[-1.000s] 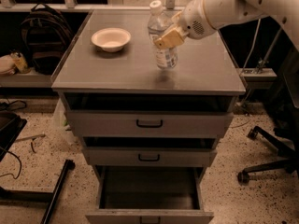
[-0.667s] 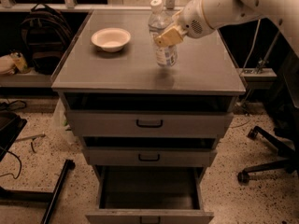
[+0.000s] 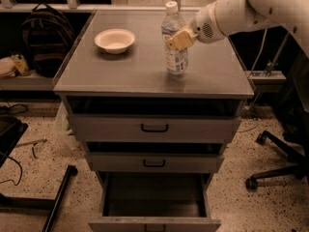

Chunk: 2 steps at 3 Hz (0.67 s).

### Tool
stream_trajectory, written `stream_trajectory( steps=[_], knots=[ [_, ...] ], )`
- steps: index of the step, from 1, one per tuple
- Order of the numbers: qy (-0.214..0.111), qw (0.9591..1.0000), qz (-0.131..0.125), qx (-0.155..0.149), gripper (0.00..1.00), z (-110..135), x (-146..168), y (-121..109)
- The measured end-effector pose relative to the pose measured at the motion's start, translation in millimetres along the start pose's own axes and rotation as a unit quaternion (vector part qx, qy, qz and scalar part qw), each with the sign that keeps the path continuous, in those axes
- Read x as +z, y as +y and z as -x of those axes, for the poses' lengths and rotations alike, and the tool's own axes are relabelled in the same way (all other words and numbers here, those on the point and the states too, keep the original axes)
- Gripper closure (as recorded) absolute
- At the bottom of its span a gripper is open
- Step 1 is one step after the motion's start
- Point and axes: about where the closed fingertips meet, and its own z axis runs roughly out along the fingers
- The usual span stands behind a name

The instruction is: Pick blue plastic bottle from bottom drawer and place on counter

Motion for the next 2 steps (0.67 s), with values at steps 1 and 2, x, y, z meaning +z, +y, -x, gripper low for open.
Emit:
stream_trajectory(
  steps=[1,2],
  knots=[
    [-0.006,0.9993,-0.003,0.036,1.0,-9.7,-2.3,-3.1],
    [-0.018,0.9979,-0.006,0.063,1.0,-19.4,-4.1,-4.0]
  ],
)
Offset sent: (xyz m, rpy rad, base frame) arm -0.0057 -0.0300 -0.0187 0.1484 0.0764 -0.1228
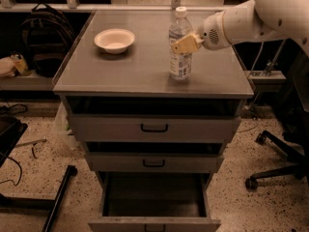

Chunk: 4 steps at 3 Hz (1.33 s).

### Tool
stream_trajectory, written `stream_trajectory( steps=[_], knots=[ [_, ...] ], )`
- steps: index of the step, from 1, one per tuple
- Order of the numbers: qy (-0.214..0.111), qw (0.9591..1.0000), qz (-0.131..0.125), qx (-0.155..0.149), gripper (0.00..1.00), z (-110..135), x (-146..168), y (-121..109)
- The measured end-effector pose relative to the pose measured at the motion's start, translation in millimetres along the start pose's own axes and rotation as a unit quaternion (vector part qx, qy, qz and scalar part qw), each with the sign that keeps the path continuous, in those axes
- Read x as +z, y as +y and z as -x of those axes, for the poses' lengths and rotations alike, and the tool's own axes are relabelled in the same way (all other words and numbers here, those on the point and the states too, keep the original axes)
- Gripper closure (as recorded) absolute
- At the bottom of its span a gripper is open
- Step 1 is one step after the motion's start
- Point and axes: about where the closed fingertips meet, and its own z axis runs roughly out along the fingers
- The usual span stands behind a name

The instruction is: Pick blue plastic bottle from bottom drawer and place on counter

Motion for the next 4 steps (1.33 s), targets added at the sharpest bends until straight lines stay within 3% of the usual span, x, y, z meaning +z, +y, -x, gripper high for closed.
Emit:
stream_trajectory(
  steps=[1,2,4],
  knots=[
    [-0.018,0.9996,-0.003,0.023,1.0,-11.4,-1.5,-0.5],
    [-0.02,0.9995,-0.004,0.025,0.81,-12.1,-2.1,-1.1],
    [-0.02,0.9995,-0.004,0.025,0.34,-12.1,-2.0,-1.1]
  ],
)
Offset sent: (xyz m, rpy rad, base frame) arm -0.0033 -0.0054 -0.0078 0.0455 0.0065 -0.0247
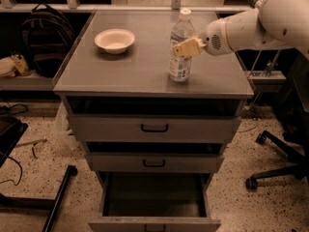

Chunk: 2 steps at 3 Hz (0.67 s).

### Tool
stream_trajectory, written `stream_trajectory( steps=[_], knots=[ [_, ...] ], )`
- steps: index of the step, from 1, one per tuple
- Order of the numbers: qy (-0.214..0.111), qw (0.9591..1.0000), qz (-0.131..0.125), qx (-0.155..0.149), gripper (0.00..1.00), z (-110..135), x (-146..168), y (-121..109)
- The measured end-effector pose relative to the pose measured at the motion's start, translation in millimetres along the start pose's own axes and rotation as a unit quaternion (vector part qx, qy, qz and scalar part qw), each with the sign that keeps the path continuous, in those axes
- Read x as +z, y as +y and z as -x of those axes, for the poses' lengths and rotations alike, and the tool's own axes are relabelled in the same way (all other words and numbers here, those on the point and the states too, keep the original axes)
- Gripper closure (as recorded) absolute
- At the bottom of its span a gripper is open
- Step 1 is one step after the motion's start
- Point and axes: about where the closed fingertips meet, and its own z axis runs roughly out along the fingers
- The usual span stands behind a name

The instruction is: Pick blue plastic bottle from bottom drawer and place on counter

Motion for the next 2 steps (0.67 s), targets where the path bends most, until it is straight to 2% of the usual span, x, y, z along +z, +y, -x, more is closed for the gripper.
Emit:
stream_trajectory(
  steps=[1,2],
  knots=[
    [0.0,1.0,0.0,0.0,0.11,0.0,0.0,0.0],
    [0.0,1.0,0.0,0.0,0.0,0.0,0.0,0.0]
  ],
)
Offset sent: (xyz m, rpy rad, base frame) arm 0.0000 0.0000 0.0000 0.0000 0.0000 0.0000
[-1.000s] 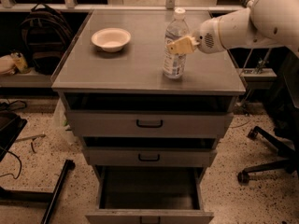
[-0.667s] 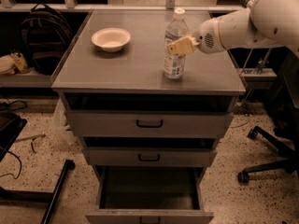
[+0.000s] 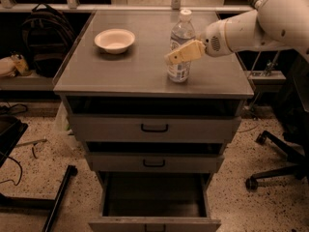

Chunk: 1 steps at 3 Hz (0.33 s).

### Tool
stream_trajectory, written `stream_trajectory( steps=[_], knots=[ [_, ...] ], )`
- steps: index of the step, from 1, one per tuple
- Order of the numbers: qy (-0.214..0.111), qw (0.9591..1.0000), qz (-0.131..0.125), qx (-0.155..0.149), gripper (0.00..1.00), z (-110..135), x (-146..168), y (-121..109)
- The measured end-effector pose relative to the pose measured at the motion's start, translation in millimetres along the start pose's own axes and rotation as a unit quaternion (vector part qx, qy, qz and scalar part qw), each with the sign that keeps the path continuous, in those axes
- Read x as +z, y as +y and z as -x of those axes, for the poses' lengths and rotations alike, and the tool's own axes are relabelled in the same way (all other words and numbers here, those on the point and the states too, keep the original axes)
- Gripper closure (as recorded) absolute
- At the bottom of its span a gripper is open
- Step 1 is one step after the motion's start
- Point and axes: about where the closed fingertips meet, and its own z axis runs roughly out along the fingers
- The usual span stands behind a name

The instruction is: Pick blue plastic bottle from bottom drawer and place on counter

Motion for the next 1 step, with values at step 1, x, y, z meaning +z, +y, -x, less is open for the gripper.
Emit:
stream_trajectory(
  steps=[1],
  knots=[
    [0.0,1.0,0.0,0.0,0.0,0.0,0.0,0.0]
  ],
)
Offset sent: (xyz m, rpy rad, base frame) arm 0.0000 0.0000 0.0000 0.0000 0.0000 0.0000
